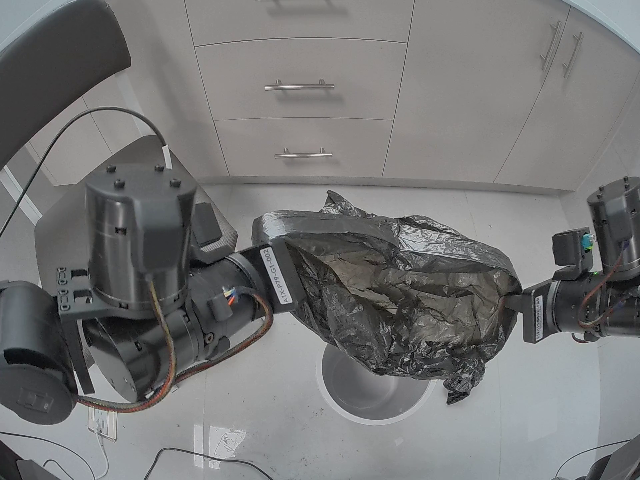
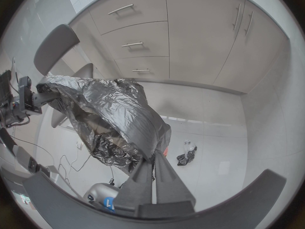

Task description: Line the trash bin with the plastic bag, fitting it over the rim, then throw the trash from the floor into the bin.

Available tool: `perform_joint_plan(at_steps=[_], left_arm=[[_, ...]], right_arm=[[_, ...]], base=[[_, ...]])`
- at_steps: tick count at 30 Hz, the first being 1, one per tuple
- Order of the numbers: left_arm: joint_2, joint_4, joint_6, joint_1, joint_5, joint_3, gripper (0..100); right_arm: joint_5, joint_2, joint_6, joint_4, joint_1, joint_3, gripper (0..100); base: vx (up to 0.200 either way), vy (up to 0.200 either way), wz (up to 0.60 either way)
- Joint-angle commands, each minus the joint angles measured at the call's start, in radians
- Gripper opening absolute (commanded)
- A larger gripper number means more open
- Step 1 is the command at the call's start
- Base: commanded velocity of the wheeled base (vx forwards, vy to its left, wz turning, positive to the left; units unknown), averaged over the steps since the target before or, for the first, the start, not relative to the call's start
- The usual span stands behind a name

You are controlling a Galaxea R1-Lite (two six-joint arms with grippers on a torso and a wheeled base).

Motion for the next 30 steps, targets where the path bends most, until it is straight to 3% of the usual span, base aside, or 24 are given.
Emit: perform_joint_plan(at_steps=[1, 9, 11, 16, 30], left_arm=[[-0.044, 0.0, -0.001, -0.03, 0.002, 0.008, 0], [-0.096, 0.0, -0.002, -0.045, -0.001, 0.066, 0], [-0.119, -0.003, -0.021, -0.059, -0.002, 0.108, 0], [-0.141, -0.004, -0.045, -0.064, -0.004, 0.157, 0], [-0.141, -0.01, -0.05, -0.104, -0.016, 0.197, 0]], right_arm=[[0.036, -0.075, 0.0, 0.023, -0.001, -0.004, 0], [0.147, -0.094, 0.037, 0.154, -0.001, -0.047, 0], [0.248, -0.113, 0.057, 0.198, -0.003, -0.05, 0], [0.337, -0.13, 0.095, 0.226, -0.004, -0.037, 0], [0.489, -0.144, 0.118, 0.336, -0.004, -0.016, 0]], base=[[0.0, 0.0, 0.0], [0.0, 0.0, 0.0], [0.0, 0.0, 0.0], [0.0, 0.0, 0.0], [0.0, 0.0, 0.0]])
